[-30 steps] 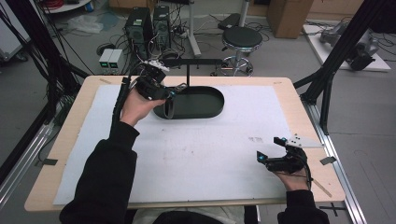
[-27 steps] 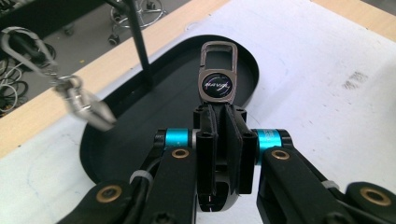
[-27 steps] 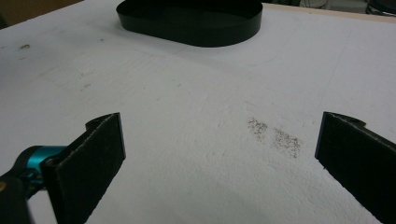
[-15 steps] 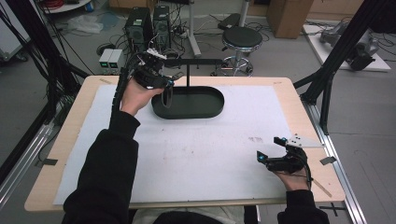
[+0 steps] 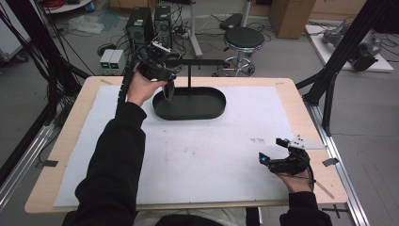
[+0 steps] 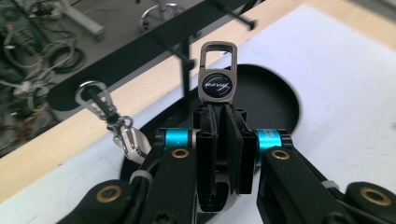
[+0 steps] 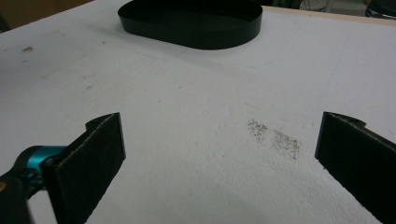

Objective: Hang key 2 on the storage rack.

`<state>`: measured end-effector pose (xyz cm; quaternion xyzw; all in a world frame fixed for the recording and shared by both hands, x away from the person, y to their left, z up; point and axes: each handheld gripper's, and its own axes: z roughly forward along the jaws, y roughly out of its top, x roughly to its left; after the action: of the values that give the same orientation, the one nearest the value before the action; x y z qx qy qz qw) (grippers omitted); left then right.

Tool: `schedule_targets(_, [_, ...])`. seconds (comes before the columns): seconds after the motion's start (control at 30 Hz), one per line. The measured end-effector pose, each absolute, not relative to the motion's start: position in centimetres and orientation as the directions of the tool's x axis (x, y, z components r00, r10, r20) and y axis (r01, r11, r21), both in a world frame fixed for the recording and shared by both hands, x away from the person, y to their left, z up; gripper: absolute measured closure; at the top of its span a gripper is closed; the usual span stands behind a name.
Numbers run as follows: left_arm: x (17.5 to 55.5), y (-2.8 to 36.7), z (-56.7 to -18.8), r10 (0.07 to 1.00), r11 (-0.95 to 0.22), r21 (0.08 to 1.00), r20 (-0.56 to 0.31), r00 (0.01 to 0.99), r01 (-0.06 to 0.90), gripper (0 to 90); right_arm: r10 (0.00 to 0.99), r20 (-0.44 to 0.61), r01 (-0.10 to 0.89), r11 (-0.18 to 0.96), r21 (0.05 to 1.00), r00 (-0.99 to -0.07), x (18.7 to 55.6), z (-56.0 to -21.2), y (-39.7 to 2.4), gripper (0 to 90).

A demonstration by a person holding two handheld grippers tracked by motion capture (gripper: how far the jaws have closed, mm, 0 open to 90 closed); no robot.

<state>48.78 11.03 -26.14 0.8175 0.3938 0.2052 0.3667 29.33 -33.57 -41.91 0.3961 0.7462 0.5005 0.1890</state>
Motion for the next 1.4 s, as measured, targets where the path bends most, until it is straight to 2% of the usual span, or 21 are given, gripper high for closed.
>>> schedule_targets(0.27, [49.2, 10.5, -26.9, 0.808, -0.426, 0.778, 0.098, 0.582, 0.462, 82.8, 0.780, 0.114, 0.406, 0.189, 0.894, -0.615, 29.5, -42.0, -33.5, 0.8])
schedule_targets(0.4, [49.1, 9.4, -27.5, 0.811, -0.502, 0.744, 0.226, 0.540, 0.442, 82.8, 0.782, 0.111, 0.401, 0.187, 0.897, -0.613, 29.4, -42.0, -33.7, 0.8])
schedule_targets(0.47, [49.0, 8.9, -27.8, 0.798, -0.534, 0.723, 0.259, 0.545, 0.439, 82.7, 0.783, 0.116, 0.407, 0.186, 0.894, -0.612, 29.5, -42.0, -33.7, 0.8])
schedule_targets(0.83, [49.6, 7.3, -29.0, 0.805, -0.557, 0.710, 0.334, 0.489, 0.431, 82.5, 0.779, 0.104, 0.410, 0.207, 0.888, -0.618, 30.0, -42.2, -33.5, 0.8])
schedule_targets(0.97, [50.3, 7.3, -29.9, 0.815, -0.547, 0.709, 0.328, 0.478, 0.446, 82.2, 0.777, 0.101, 0.410, 0.213, 0.887, -0.622, 30.4, -42.3, -33.4, 0.8])
schedule_targets(1.3, [51.6, 7.3, -31.2, 0.847, -0.484, 0.773, 0.295, 0.442, 0.411, 82.1, 0.775, 0.103, 0.416, 0.218, 0.883, -0.624, 30.5, -42.4, -33.3, 0.8])
schedule_targets(1.4, [51.8, 7.4, -31.5, 0.857, -0.462, 0.774, 0.264, 0.442, 0.433, 80.9, 0.771, 0.098, 0.414, 0.225, 0.882, -0.629, 30.5, -42.4, -33.2, 0.8])
